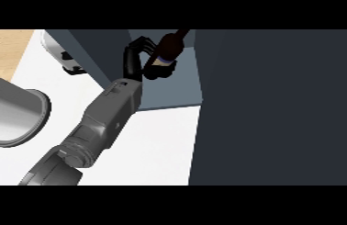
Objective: Pick up the wine, place it into the cabinet and close the cabinet
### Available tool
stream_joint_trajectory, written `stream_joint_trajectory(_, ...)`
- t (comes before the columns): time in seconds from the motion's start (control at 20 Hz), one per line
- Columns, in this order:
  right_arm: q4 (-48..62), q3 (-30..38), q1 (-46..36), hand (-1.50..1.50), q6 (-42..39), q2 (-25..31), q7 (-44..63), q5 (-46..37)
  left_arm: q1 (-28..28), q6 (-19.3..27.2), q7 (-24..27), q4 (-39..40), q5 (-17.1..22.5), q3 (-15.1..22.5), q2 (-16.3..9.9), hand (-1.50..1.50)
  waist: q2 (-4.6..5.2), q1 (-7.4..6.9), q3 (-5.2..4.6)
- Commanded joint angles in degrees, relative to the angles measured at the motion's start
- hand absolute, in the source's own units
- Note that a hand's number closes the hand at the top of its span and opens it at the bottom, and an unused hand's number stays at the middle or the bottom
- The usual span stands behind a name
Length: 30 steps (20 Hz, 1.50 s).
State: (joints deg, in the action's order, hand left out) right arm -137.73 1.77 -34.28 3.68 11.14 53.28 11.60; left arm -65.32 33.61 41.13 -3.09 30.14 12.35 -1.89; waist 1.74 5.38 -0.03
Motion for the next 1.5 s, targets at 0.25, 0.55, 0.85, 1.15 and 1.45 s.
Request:
stream_joint_trajectory(0.25, -1.0, 1.0, -1.7, -1.5, 0.5, 0.2, 0.8, 1.5, 1.5, -3.6, -0.6, -0.7, 3.5, -4.2, 1.6, 1.5, 0.38, 0.22, -0.15)
stream_joint_trajectory(0.55, -2.4, -1.6, 0.0, -1.5, 1.0, -1.8, 0.8, 1.2, 5.8, -10.6, 0.1, -1.4, 5.9, -6.5, 1.9, 1.5, 0.34, 1.07, -0.15)
stream_joint_trajectory(0.85, -1.7, -1.8, -0.6, -1.5, -0.1, -1.2, 0.1, 1.3, 7.6, -13.7, -0.1, -1.6, 8.1, -8.0, 1.9, 1.5, 0.47, 2.25, -0.17)
stream_joint_trajectory(1.15, -2.0, -1.0, -1.8, -1.5, 0.3, -1.5, 1.6, 3.8, 11.8, -16.4, 3.3, -2.6, 9.4, -7.4, 1.9, 1.5, 0.12, 3.43, -0.2)
stream_joint_trajectory(1.45, -0.5, -2.7, -1.4, -1.5, 0.8, -3.1, -0.4, 1.8, 13.8, -17.3, 1.9, -2.8, 10.8, -5.6, 1.9, 1.5, 0.21, 4.45, -0.24)
